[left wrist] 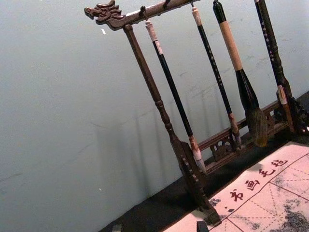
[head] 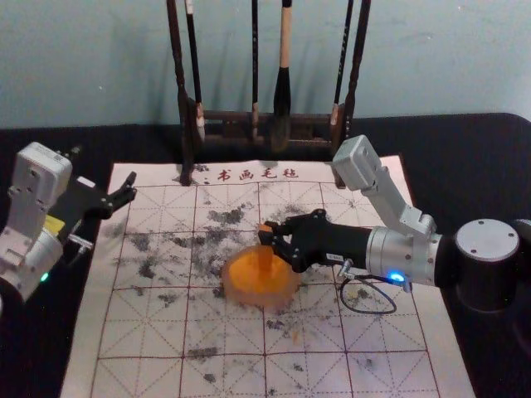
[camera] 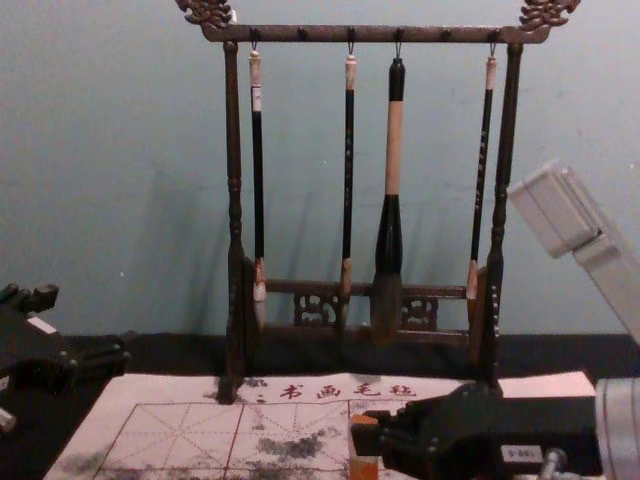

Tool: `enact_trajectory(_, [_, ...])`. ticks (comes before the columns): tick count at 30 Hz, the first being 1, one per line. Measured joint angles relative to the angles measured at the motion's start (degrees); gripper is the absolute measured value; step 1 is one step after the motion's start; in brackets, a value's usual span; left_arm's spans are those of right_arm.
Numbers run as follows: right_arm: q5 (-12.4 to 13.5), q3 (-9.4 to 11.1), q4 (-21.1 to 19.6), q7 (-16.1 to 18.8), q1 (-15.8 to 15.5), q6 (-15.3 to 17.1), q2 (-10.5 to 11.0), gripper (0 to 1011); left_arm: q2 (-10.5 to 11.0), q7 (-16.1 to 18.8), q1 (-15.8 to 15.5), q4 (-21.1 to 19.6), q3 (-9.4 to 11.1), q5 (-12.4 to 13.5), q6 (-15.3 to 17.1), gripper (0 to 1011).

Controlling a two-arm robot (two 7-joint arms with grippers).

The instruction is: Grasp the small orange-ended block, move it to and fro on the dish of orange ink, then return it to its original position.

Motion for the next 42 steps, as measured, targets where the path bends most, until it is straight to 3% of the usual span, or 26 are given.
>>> enact_trajectory(21, [0.22,0.74,-3.7,0.86,-2.71,-0.25,2.76,119,0.0,0.0,0.0,0.0,0.0,0.0,0.0,1001])
enact_trajectory(42, [0.29,-0.57,-3.46,1.34,-2.63,-0.29,1.57,119,0.0,0.0,0.0,0.0,0.0,0.0,0.0,1001])
